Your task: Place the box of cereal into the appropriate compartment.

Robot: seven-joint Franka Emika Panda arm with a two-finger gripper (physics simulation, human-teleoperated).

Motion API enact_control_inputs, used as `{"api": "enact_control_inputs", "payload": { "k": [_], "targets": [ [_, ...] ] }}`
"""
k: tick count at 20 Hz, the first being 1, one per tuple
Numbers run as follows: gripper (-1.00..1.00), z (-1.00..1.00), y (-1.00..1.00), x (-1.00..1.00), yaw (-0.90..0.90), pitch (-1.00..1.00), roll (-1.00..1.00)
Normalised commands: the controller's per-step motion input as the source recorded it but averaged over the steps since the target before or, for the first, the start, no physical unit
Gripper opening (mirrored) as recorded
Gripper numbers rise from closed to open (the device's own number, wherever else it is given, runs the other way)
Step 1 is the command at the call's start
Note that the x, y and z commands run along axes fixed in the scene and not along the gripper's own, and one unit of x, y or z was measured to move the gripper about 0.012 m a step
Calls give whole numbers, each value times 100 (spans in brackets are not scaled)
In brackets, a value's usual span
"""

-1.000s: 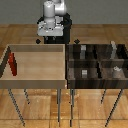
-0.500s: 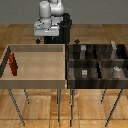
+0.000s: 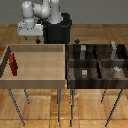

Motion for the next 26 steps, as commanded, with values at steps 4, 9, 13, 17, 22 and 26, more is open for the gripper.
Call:
{"api": "enact_control_inputs", "payload": {
  "k": [4, 9, 13, 17, 22, 26],
  "targets": [
    [100, 0, -100, 0, 0, 0, 0],
    [100, 0, -100, 0, 0, 0, 0],
    [100, 0, -25, 55, 0, 0, 0],
    [100, 0, 0, 100, 0, 0, 0],
    [100, 0, 0, 100, 0, 0, 0],
    [100, 0, 0, 100, 0, 0, 0]
  ]
}}
